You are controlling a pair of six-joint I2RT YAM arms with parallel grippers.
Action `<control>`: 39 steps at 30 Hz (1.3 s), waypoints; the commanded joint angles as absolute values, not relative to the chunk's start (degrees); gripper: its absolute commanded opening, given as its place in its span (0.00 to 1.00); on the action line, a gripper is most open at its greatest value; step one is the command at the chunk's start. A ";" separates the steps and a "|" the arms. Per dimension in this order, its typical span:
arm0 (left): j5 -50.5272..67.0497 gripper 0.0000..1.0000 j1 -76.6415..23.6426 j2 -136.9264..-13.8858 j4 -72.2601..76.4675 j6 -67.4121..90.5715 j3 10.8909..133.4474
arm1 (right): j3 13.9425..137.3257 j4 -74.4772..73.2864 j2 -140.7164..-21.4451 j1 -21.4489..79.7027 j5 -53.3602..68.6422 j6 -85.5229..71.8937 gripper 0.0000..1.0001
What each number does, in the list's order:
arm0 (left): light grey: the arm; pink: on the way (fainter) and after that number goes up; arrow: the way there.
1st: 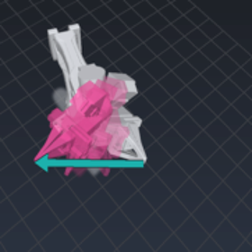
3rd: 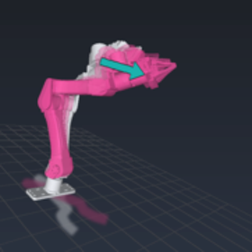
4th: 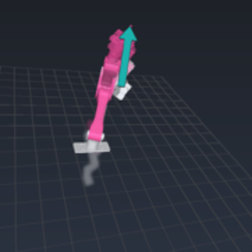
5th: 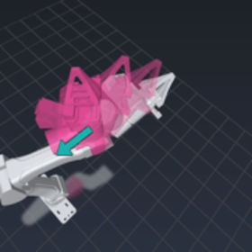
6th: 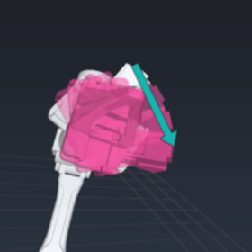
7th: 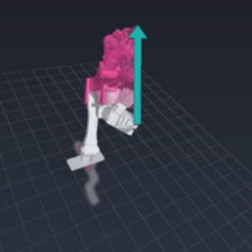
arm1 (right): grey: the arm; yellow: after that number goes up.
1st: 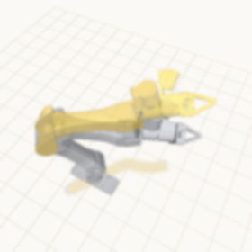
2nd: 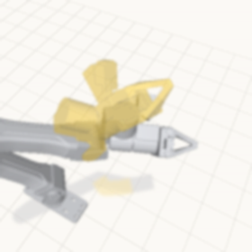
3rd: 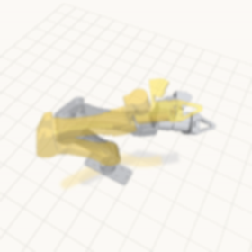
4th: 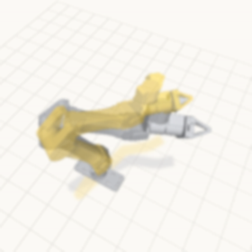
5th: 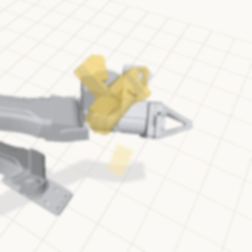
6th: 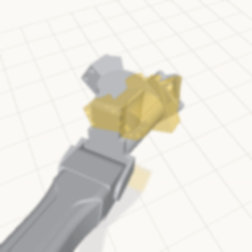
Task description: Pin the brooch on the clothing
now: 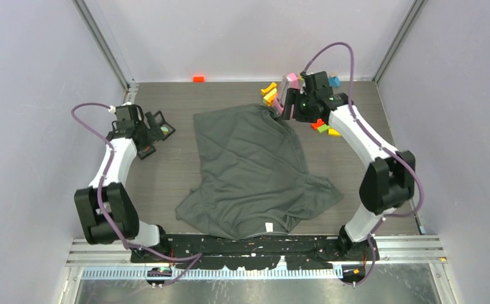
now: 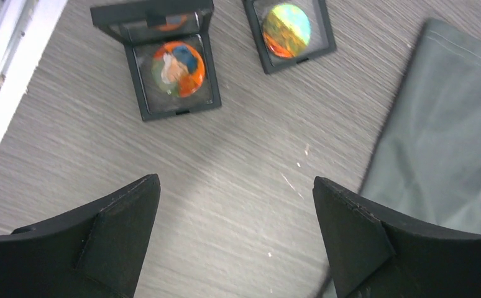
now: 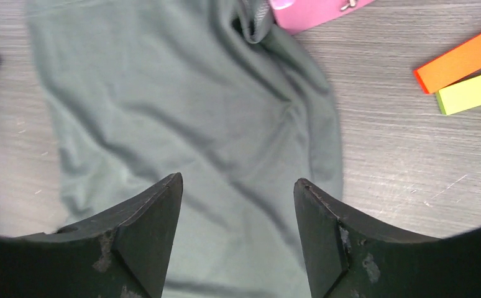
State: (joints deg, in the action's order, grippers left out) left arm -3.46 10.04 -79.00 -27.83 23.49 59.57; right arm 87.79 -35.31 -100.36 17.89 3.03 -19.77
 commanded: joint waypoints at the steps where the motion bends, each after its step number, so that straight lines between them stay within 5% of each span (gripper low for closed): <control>1: -11.72 0.95 10.19 -84.52 -21.01 21.04 63.37 | 82.45 -32.27 -91.65 17.77 8.49 -21.74 0.73; 19: -13.99 0.78 11.78 -100.37 -14.26 19.19 67.02 | 75.22 -32.62 -76.16 17.75 11.49 -22.40 0.65; 39: -13.10 0.58 12.57 -108.30 -16.71 15.38 72.24 | 72.76 -33.68 -73.55 17.76 11.20 -24.30 0.57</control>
State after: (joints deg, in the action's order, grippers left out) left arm -12.71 12.10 -107.50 -16.60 16.08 69.43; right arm 72.73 -34.39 -76.36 17.89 10.46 -23.35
